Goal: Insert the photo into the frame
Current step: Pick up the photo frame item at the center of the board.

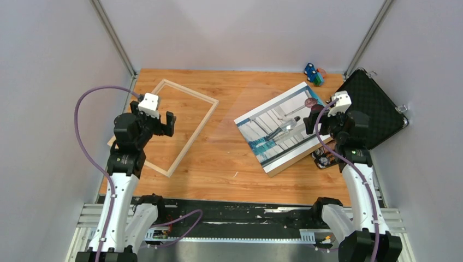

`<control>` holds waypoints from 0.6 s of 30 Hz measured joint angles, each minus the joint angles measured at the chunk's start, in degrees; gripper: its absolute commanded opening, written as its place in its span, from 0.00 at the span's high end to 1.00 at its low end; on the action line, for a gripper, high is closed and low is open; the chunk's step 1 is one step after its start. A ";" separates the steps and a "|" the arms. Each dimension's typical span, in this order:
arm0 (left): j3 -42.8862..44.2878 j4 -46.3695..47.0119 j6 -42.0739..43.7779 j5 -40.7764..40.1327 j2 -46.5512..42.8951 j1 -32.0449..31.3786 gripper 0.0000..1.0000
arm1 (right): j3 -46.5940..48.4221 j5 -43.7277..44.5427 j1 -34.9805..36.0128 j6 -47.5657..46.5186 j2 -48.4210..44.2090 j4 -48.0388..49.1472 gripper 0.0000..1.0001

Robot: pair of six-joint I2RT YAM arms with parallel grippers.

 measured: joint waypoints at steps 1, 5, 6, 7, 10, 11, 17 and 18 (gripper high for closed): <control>-0.17 -0.13 0.02 0.24 -0.39 0.00 0.00 | -0.02 0.00 0.00 0.00 0.00 -0.02 0.00; -0.17 -0.15 -0.07 0.74 -0.90 0.00 0.00 | 0.00 0.00 0.00 0.07 -0.04 0.00 0.00; -0.17 -0.17 -0.09 0.85 -0.87 0.00 0.00 | 0.00 0.00 0.00 0.24 -0.04 0.00 0.00; -0.17 -0.17 -0.13 0.94 -0.85 0.00 0.00 | 0.04 0.02 0.00 0.46 -0.07 -0.02 0.00; -0.17 -0.17 -0.31 1.46 -0.85 0.00 0.00 | 0.44 0.09 -0.02 1.31 -0.20 -0.17 0.00; -0.17 -0.24 -0.33 1.79 -0.79 0.00 0.00 | 0.79 0.26 -0.02 1.73 -0.22 -0.46 0.00; 0.87 -0.94 -0.76 7.91 2.71 0.00 0.00 | 4.09 1.11 0.00 5.20 1.55 -2.58 0.00; 1.33 -1.01 -1.03 9.53 4.04 -0.04 0.00 | 4.15 0.96 0.00 6.19 2.34 -2.58 0.00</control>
